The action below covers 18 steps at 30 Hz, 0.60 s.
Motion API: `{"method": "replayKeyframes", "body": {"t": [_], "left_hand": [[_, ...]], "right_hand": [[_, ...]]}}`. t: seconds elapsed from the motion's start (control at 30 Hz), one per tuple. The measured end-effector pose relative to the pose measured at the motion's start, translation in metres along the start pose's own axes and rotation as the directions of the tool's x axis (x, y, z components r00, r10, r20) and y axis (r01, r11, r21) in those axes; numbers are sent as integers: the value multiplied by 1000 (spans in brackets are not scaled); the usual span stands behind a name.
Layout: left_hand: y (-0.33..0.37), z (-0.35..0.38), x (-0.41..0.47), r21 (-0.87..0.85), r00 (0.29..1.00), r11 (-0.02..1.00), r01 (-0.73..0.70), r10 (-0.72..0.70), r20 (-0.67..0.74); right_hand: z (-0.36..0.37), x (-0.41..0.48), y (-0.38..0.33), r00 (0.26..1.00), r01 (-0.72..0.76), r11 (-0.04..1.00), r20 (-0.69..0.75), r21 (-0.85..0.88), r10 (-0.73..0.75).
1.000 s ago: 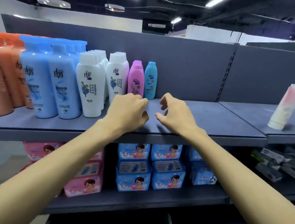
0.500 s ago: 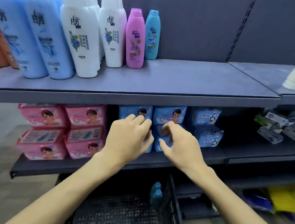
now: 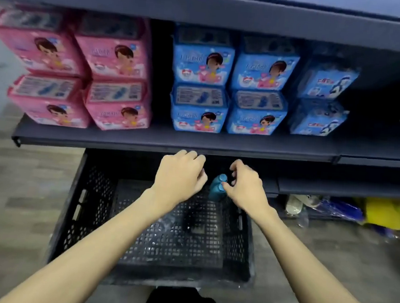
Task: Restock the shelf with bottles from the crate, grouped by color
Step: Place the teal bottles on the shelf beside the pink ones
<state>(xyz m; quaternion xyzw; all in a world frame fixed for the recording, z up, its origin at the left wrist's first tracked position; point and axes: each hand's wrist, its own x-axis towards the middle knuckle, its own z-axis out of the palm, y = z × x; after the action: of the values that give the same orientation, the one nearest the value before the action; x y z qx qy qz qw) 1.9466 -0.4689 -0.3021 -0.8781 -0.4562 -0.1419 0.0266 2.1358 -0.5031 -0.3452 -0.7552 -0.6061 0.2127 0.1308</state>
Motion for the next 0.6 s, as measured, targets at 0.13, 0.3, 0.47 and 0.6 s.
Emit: {"method": "replayKeyframes", "body": {"t": [0.13,0.3,0.47,0.6], "left_hand": [[1,43,-17,-55,990,997,55,-47,134],[7,90,-46,-27,922,985,169,-148,357],[10,112,-58,-43,888,975,218,-180,424],[9,128,-59,-46,873,972,230,-185,450]], "right_hand": [[43,0,15,995,-84,996,56,16,83],[86,2,21,971,-182,983,156,-25,183],[113,19,36,897,-375,926,269,39,352],[134,38,44,882,-444,889,225,108,413]]}}
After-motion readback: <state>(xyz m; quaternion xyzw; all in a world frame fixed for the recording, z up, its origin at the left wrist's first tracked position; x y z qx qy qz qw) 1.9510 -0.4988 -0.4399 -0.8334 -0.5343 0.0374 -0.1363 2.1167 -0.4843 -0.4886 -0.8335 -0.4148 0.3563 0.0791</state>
